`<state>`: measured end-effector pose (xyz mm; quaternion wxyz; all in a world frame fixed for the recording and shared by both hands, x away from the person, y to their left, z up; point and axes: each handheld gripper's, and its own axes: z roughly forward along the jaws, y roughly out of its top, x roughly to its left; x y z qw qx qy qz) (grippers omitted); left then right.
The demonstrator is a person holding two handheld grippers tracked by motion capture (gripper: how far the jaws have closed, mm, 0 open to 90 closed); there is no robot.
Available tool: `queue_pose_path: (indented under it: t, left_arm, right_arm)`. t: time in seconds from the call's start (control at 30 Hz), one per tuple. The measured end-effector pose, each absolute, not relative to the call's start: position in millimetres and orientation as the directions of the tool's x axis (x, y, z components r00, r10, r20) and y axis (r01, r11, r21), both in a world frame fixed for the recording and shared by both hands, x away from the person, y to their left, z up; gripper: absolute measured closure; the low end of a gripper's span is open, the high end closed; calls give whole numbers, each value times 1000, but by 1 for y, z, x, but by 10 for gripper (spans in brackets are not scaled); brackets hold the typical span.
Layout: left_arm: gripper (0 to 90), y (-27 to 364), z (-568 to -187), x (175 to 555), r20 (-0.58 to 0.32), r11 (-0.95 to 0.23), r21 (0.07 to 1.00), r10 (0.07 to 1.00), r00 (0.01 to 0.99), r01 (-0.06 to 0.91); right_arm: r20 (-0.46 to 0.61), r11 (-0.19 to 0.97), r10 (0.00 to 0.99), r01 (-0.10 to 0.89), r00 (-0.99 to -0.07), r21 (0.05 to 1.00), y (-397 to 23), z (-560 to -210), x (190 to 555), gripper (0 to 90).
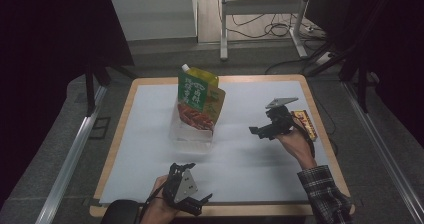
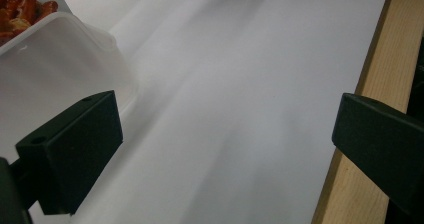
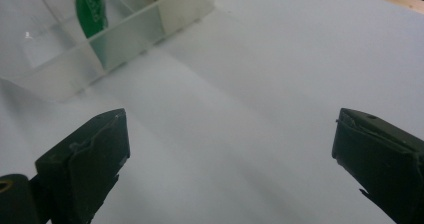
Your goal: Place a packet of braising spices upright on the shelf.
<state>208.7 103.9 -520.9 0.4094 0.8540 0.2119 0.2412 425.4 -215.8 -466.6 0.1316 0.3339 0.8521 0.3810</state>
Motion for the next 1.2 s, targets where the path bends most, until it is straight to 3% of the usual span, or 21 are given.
queue_pose_path:
  t: [0.5, 1.2]
  left_arm:
    - [0, 103, -521, 208, 238, -577, 800, 556, 797, 163]
    - [0, 101, -523, 208, 252, -597, 786, 546, 799, 160]
  right_arm:
    - [51, 407, 790, 584, -611, 702, -262, -470, 441, 21]
    - [-162, 364, 924, 662, -347, 656, -317, -489, 453, 96]
